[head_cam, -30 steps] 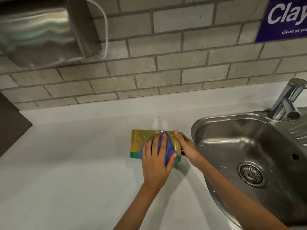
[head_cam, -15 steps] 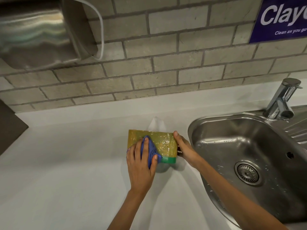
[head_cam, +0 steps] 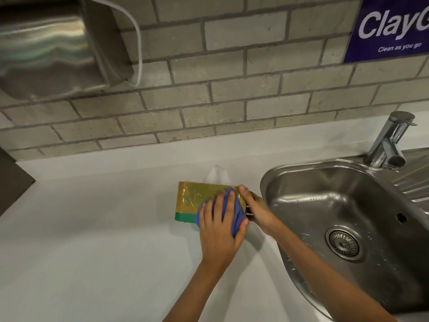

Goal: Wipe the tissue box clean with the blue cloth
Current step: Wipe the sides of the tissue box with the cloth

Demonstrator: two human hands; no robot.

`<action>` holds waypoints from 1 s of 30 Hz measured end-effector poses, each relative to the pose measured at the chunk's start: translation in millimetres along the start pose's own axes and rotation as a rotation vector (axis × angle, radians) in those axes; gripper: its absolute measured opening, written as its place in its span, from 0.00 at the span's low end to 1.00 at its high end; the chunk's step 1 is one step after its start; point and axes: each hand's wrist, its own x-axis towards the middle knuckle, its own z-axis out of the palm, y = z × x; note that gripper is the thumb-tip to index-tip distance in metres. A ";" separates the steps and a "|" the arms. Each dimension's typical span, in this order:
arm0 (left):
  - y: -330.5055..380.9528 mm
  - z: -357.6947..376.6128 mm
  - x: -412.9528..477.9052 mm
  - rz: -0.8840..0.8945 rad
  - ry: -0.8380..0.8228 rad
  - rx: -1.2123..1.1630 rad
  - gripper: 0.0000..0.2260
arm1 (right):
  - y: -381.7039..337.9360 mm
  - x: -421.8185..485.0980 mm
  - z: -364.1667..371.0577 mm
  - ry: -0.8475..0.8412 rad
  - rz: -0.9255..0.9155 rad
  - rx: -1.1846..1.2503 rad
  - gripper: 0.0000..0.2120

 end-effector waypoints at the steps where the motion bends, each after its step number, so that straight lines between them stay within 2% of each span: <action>1: -7.5 1.3 -6.6 0.029 0.020 0.002 0.25 | -0.5 0.2 0.1 0.004 0.003 0.004 0.28; 3: -21.2 1.2 -12.3 -0.035 0.071 -0.027 0.26 | 0.2 0.6 0.4 0.012 0.011 0.005 0.29; 5: -23.1 -1.7 -2.5 -0.185 0.111 -0.047 0.27 | 1.4 0.7 1.5 0.016 0.017 0.002 0.30; 8: -4.7 -1.9 21.7 -0.299 0.095 -0.054 0.24 | 0.9 0.5 2.8 0.021 0.019 0.004 0.39; 10: 8.0 2.2 24.4 -0.216 0.052 -0.011 0.25 | -0.2 1.2 1.3 0.011 0.012 -0.006 0.43; 12: 10.4 8.4 10.4 -0.060 0.027 0.024 0.26 | 0.1 3.2 -1.7 0.001 0.010 -0.014 0.44; 15: -8.7 11.4 -15.6 0.086 0.060 0.014 0.25 | 1.0 4.2 -2.8 0.013 0.036 -0.012 0.47; 17: -22.9 8.2 -19.4 0.020 0.097 -0.008 0.24 | 2.2 3.6 -0.7 0.019 0.039 0.000 0.48; 20: -20.5 0.5 1.8 -0.232 0.127 -0.059 0.28 | 2.5 2.8 5.3 0.029 0.033 0.023 0.49; 22: -7.7 0.5 17.3 -0.279 0.108 -0.049 0.25 | 1.8 3.2 8.5 0.043 0.038 0.024 0.51; 24: 2.2 6.0 18.5 -0.193 0.070 -0.017 0.24 | 1.1 3.8 8.9 0.041 0.032 0.017 0.50; 28: -12.0 18.3 -8.5 0.106 0.056 0.049 0.26 | 0.0 4.9 6.2 0.008 0.011 -0.015 0.48; 30: -24.6 18.9 -16.4 0.105 0.103 0.009 0.24 | 2.1 6.3 6.7 0.015 0.037 0.005 0.50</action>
